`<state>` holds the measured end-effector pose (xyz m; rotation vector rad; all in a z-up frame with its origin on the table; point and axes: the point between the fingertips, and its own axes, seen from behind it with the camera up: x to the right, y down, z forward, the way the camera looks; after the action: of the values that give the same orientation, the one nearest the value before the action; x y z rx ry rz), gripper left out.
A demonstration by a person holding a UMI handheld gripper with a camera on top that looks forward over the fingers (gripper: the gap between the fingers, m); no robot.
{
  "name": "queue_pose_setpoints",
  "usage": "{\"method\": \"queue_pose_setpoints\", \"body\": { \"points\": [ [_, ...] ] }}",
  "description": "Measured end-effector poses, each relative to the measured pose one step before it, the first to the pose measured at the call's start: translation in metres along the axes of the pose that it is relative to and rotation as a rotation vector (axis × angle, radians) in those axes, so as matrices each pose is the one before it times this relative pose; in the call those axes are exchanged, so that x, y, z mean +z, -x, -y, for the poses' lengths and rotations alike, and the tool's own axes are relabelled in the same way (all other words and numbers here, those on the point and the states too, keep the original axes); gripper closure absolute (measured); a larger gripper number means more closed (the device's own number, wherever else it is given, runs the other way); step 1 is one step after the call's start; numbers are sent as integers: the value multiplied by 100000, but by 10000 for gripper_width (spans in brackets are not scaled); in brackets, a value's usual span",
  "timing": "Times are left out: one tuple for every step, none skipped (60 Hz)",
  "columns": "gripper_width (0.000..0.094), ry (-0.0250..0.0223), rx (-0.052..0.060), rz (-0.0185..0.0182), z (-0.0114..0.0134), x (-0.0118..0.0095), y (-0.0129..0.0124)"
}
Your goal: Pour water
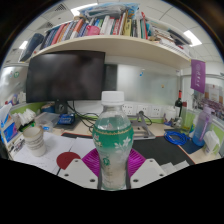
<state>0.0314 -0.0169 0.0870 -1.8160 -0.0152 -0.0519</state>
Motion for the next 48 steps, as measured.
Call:
{"method": "queue_pose_setpoints", "body": {
  "points": [
    [618,-116,-195,-468,25,12,-36],
    [624,5,-527,-654,-17,16,-59],
    [624,89,-758,-547,50,86,67],
    [624,-25,-866,-290,60,32,27],
    [624,213,-799,-285,-1,45,26],
    [626,462,-854,-802,2,101,175],
    [626,587,-971,-316,20,43,29],
    [625,591,-1112,-218,44,56,89],
    [626,593,-1298,-178,89,20,130],
    [626,298,-1286,-57,197,-8,191],
    [625,-93,-1460,-6,333,-1,176],
    [625,-153,-1872,8,364,12,215],
    [625,-273,-2324,167,308,77,173],
    [625,60,-2297,52,454,5,241],
    [626,182,-2362,-82,315,37,308],
    [626,258,-2745,220,466,48,293],
    [626,104,-3137,480,520,45,345],
    [625,-46,-3316,636,547,36,389],
    [625,-188,-3554,714,588,83,444],
    [626,230,-4148,529,467,141,377],
    [626,1017,-4751,404,302,181,386],
    [625,1327,-4908,572,241,183,444],
    [624,869,-4753,871,319,303,476],
    [625,942,-4642,843,297,152,483],
    [626,1161,-4590,891,323,186,433],
    [625,1034,-3798,554,367,113,319],
    [625,458,-3322,345,499,109,282],
    [626,7,-3232,325,551,91,285],
    [625,-50,-3870,293,521,95,333],
    [626,-133,-4932,453,278,388,321],
    [624,571,-4990,-126,413,80,133],
    [625,241,-4583,-535,324,106,361],
    [625,423,-5025,-643,404,73,120],
    [625,521,-5278,-531,349,119,157],
    [625,577,-5322,-384,340,101,131],
    [624,375,-4949,-451,404,102,147],
    [624,72,-4618,-572,481,83,69],
    [625,83,-4541,-612,430,98,95],
    [625,-340,-4928,-123,240,300,-94],
    [624,222,-4551,-299,392,68,136],
    [626,25,-3844,-309,412,55,278],
    [625,-115,-3813,-224,414,93,107],
    [626,245,-3565,-214,269,142,109],
    [626,792,-3431,-229,163,144,72],
    [627,936,-2852,-365,143,107,-10],
    [626,667,-2243,-475,162,97,-65],
    [627,444,-2168,-481,182,98,-79],
    [627,22,-2708,-231,78,261,-90]
  ]
}}
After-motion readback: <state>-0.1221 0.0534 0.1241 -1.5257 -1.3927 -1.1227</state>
